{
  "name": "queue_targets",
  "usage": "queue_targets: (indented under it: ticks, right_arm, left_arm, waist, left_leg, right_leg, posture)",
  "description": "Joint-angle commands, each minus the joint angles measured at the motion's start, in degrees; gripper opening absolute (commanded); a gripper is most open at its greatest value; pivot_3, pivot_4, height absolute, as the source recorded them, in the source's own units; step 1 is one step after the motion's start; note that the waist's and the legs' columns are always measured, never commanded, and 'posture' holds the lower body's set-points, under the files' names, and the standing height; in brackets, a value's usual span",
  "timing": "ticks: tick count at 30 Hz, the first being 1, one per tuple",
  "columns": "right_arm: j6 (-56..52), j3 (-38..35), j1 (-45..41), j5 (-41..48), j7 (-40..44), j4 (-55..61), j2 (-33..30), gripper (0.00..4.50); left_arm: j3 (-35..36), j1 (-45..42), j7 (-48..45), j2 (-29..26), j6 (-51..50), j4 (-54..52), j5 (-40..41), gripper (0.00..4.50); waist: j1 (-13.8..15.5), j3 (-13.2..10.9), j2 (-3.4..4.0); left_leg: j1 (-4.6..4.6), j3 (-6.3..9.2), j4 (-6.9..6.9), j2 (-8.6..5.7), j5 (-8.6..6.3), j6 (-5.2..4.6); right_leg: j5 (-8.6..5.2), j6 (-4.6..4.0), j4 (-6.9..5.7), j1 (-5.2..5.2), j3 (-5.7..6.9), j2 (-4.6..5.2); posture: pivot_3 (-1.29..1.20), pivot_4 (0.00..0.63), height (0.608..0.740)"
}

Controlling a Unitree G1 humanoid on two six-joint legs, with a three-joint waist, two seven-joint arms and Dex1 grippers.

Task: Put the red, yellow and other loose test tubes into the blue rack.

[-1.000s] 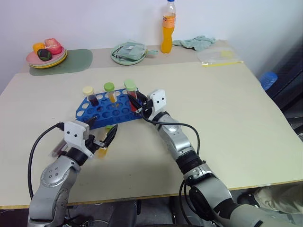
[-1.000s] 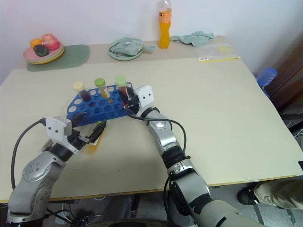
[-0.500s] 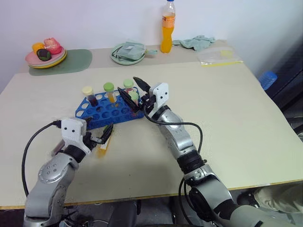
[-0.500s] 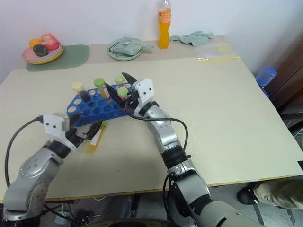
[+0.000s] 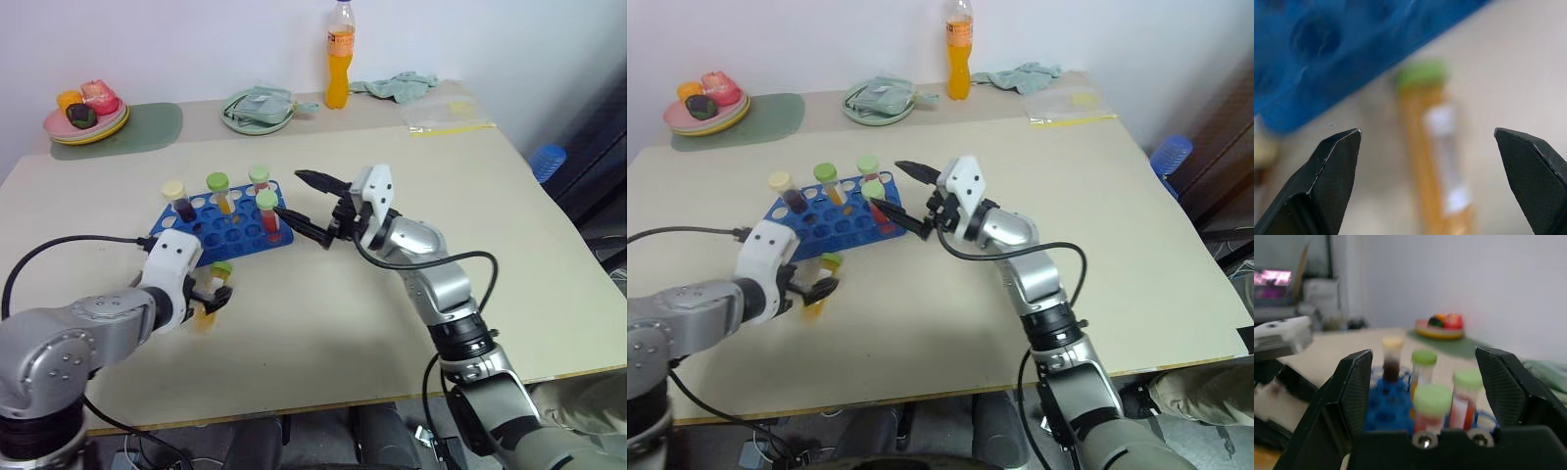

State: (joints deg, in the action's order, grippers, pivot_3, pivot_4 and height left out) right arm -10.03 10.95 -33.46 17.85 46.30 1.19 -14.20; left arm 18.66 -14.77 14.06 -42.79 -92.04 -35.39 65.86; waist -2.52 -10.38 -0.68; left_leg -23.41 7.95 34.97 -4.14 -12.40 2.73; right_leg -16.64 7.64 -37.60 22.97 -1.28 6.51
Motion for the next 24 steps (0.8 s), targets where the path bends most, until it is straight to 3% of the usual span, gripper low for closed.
queue_targets:
  ticks: [1, 4, 9, 12, 17, 19, 20, 24]
  right_arm:
    - [-2.4, 1.6, 1.8, 2.5, 3.9, 7.0, -1.7, 3.66]
    - [-2.7, 3.2, 3.5, 1.5, 4.1, 9.3, -2.2, 3.66]
    - [-3.8, 4.4, 5.1, 1.0, 3.1, 11.2, -1.9, 3.66]
    - [-4.4, 4.6, 5.6, 1.0, 2.5, 11.7, -1.7, 3.72]
    - [-4.7, 4.9, 6.0, 1.0, 2.0, 11.9, -1.5, 3.72]
    - [-4.9, 4.9, 6.1, 1.1, 1.9, 12.0, -1.5, 3.72]
    - [-4.9, 4.9, 6.1, 1.1, 1.9, 12.0, -1.5, 3.72]
    - [-5.2, 4.5, 6.1, 1.1, 1.6, 12.0, -1.8, 3.72]
  left_arm:
    - [-1.9, -4.4, 13.0, 2.0, -0.5, 8.6, 12.1, 4.5]
    - [-5.2, -7.3, 24.1, 2.2, 1.6, 14.4, 21.2, 4.5]
    - [-18.7, -9.5, 43.9, -6.3, 18.3, 19.0, 44.0, 4.5]
    - [-23.2, -12.4, 47.4, -8.3, 23.2, 21.0, 47.1, 3.59]
    - [-26.9, -14.6, 47.8, -8.8, 26.0, 21.6, 47.1, 1.03]
    - [-27.5, -14.6, 47.4, -9.5, 26.4, 21.2, 47.1, 0.22]
    - [-27.6, -14.5, 47.1, -10.1, 26.6, 21.0, 47.1, 0.04]
    - [-26.3, -12.4, 39.6, -16.8, 24.9, 17.1, 47.1, 0.04]
  waist:
    - [0.7, 0.0, 0.03]
    - [1.3, 0.0, -0.05]
    - [1.7, 0.0, -0.08]
    - [1.8, 0.0, -0.08]
    - [1.8, 0.0, -0.06]
    - [1.7, 0.1, 0.02]
    - [1.6, 0.1, -0.01]
    - [1.3, 0.0, -0.07]
  left_leg:
    - [0.01, 0.0, 0.03, -0.01, 0.0, 0.01]
    - [0.01, -0.01, 0.13, -0.07, 0.0, 0.02]
    - [-0.01, -0.01, 0.12, -0.01, 0.02, 0.09]
    - [-0.01, -0.04, 0.12, -0.04, 0.01, 0.1]
    - [-0.01, -0.08, 0.11, -0.14, 0.02, 0.12]
    - [0.02, -0.08, 0.11, -0.14, 0.03, 0.13]
    - [0.04, -0.12, 0.1, -0.15, 0.03, 0.12]
    - [-0.06, -0.13, 0.07, -0.12, 0.04, 0.14]
  right_leg:
    - [0.0, 0.01, 0.0, -0.06, 0.0, 0.08]
    - [0.02, 0.04, 0.04, -0.13, 0.01, 0.16]
    - [0.02, 0.03, 0.01, -0.05, -0.05, 0.23]
    - [0.02, 0.03, 0.02, -0.05, -0.09, 0.27]
    - [0.02, 0.03, 0.02, -0.05, -0.08, 0.24]
    - [0.02, 0.03, 0.03, -0.1, -0.08, 0.23]
    - [0.02, 0.03, 0.02, -0.1, -0.09, 0.23]
    - [0.01, 0.02, 0.01, 0.06, -0.13, 0.15]
  posture:
    - [0.0, 0.15, 0.74]
    - [0.0, 0.15, 0.74]
    - [0.0, 0.15, 0.74]
    - [0.0, 0.15, 0.74]
    - [0.0, 0.15, 0.74]
    - [0.0, 0.15, 0.74]
    - [0.0, 0.15, 0.74]
    - [0.0, 0.15, 0.74]
